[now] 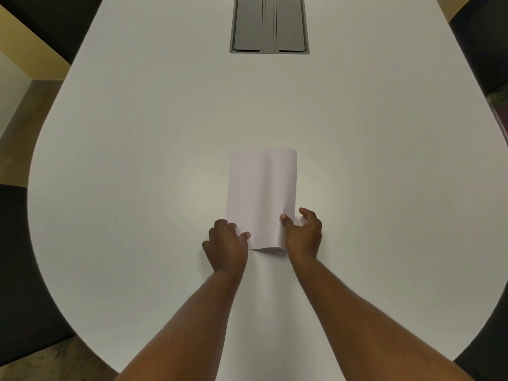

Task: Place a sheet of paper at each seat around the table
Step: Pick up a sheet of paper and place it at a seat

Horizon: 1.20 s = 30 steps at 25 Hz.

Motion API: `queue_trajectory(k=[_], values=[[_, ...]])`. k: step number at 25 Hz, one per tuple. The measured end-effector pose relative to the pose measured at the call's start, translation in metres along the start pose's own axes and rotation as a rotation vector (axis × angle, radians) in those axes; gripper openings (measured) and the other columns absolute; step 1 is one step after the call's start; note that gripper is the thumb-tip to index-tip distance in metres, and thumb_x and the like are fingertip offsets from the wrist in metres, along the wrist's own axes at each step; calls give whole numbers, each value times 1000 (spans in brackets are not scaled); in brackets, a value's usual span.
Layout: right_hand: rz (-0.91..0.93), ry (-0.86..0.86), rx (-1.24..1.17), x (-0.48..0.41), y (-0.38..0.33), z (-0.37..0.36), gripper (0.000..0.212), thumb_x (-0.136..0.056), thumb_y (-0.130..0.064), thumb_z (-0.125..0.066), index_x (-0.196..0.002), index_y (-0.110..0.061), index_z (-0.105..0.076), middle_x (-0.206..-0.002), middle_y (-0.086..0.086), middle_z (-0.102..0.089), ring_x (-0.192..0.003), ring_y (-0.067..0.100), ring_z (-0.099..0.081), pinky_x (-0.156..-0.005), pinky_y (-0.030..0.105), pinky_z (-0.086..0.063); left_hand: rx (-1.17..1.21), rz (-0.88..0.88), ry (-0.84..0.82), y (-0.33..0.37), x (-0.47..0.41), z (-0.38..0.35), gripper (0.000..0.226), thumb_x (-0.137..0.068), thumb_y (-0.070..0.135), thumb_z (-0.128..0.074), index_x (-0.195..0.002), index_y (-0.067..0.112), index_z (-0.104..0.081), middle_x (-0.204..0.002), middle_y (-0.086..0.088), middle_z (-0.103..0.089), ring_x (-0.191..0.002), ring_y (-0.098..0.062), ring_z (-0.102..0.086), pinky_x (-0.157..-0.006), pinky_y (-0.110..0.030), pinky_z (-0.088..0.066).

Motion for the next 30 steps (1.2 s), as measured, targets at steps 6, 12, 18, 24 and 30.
queue_trajectory(k=[6, 12, 18, 24, 30], values=[[59, 43, 299, -3, 13, 7, 57, -82, -40, -76, -130, -20, -55, -136, -2, -51, -124, 23, -51, -98, 42, -47, 50, 30, -19, -1, 0, 5, 54, -80, 43, -77, -122, 13, -62, -127, -3, -58, -113, -26, -59, -87, -42, -47], [175, -6, 716, -7, 32, 17, 67, -79, -36, -78, -137, -18, -49, -137, 4, -47, -123, 26, -47, -95, 41, -42, 129, 188, -28, 1, -4, 11, 60, -77, 46, -79, -121, 11, -60, -122, -6, -53, -108, -29, -60, -86, -41, -48], [197, -12, 728, -6, 32, 16, 63, -80, -34, -78, -134, -18, -50, -135, 3, -46, -121, 26, -46, -95, 41, -42, 168, 259, -18, 15, -1, 6, 51, -77, 40, -80, -118, 12, -67, -119, -7, -60, -113, -29, -57, -90, -42, -44], [221, -15, 747, -6, 31, 19, 57, -80, -32, -78, -129, -16, -53, -134, 3, -47, -120, 26, -48, -92, 40, -42, 400, 499, -120, 19, -15, 8, 42, -75, 30, -81, -112, 16, -65, -113, -6, -69, -103, -31, -67, -94, -43, -52], [226, -18, 751, -5, 31, 20, 57, -80, -31, -78, -128, -16, -53, -133, 4, -48, -118, 27, -49, -91, 40, -43, 525, 504, -109, 17, -16, 6, 28, -76, 27, -78, -99, 12, -72, -103, -6, -74, -94, -31, -69, -89, -40, -56]])
Point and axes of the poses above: each hand's wrist, its own x-axis away from the middle knuckle, its own z-axis out of the back of the hand, y = z × x, the point moved 1 cm from there along -x, towards the middle knuckle
